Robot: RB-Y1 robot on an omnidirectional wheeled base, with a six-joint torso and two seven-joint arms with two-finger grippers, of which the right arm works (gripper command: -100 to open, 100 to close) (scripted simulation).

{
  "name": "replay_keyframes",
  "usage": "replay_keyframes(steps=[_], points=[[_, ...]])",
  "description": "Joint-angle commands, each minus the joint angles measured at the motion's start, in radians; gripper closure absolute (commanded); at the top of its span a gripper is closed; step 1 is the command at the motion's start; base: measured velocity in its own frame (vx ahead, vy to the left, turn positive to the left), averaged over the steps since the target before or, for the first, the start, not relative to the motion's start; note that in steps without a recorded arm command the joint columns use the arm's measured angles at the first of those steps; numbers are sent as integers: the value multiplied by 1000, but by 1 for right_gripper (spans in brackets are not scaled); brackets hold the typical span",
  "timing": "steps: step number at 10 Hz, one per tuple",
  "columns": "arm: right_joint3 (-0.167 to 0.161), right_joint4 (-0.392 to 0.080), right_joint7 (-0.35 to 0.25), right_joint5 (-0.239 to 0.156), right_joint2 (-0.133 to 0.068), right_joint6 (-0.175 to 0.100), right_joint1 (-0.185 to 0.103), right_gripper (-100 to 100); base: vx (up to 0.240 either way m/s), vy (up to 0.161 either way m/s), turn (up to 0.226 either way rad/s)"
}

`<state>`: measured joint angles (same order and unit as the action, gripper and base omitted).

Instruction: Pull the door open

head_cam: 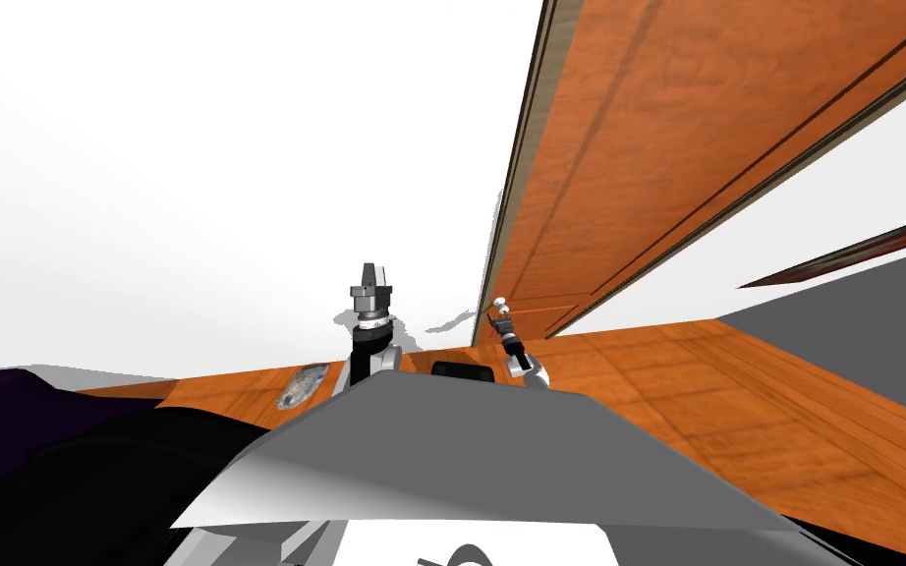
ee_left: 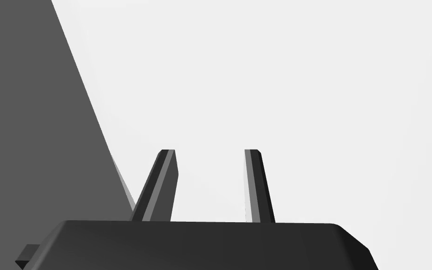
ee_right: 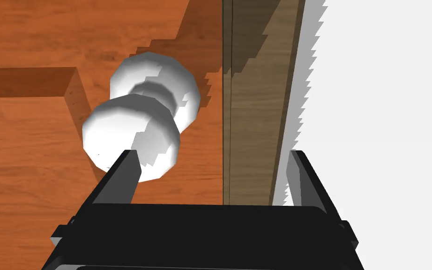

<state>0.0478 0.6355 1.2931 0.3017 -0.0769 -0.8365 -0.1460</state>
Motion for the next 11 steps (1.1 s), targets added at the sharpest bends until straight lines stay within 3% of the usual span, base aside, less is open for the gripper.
replay_keyframes(steps=[1, 2, 3, 4, 9, 10, 11], points=[[8, -11, 11, -13, 8, 11, -13, -100, 131, -132, -31], [12, -18, 17, -18, 13, 14, -21, -100, 94, -128, -15], [0, -19, 12, -10, 19, 9, 3, -100, 6, -40, 12], [0, -19, 12, -10, 19, 9, 3, 100, -27, 16, -13], [0, -19, 12, -10, 19, 9, 3, 100, -2, 4, -5], [8, -23, -7, -14, -9, -7, 9, -100, -132, 83, 126], [12, -25, -19, -17, -26, -15, 11, -100, -188, 113, 109]])
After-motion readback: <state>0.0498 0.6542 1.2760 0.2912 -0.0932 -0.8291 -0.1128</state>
